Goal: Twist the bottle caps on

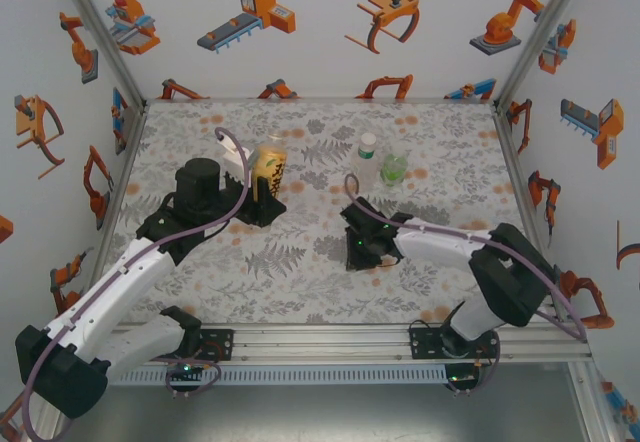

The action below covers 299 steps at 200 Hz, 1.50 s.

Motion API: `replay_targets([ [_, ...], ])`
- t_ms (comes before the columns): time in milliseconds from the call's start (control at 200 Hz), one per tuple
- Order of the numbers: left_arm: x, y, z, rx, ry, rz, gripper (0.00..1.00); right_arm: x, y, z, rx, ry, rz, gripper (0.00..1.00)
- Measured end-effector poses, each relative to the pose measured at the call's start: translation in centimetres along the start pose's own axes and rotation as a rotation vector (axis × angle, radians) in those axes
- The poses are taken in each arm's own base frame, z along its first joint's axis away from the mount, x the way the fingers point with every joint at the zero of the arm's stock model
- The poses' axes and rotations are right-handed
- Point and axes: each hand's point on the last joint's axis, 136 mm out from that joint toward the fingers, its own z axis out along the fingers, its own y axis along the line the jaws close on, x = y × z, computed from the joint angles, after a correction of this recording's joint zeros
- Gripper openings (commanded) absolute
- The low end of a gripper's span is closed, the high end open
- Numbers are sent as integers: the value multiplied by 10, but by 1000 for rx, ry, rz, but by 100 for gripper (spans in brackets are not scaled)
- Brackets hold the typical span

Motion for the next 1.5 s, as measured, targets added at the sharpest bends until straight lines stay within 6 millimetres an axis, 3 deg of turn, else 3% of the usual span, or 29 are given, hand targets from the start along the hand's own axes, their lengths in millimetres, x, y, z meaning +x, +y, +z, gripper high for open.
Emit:
replay_targets([
  [175,0,0,0,-1,-1,-1,5,-7,-41,-16,8,-55,120,42],
  [300,0,0,0,-1,-1,-4,5,-7,-51,-23,30,-61,133,44],
  [441,0,0,0,-1,0,-9,5,-9,-51,-25,54,-47,127,44],
  [591,0,1,0,-1,0,-16,5,-19,-48,-26,67,-57,112,37],
  [1031,1,3,-1,-14,3,-21,5,-15,-48,-12,69,-17,112,28],
  [1352,4,4,-1,-20,15,-31,5,-28,-14,-4,-135,-23,162,25],
  [1497,4,3,-4,-21,13,-32,5,-33,-16,1,-250,-44,261,25],
])
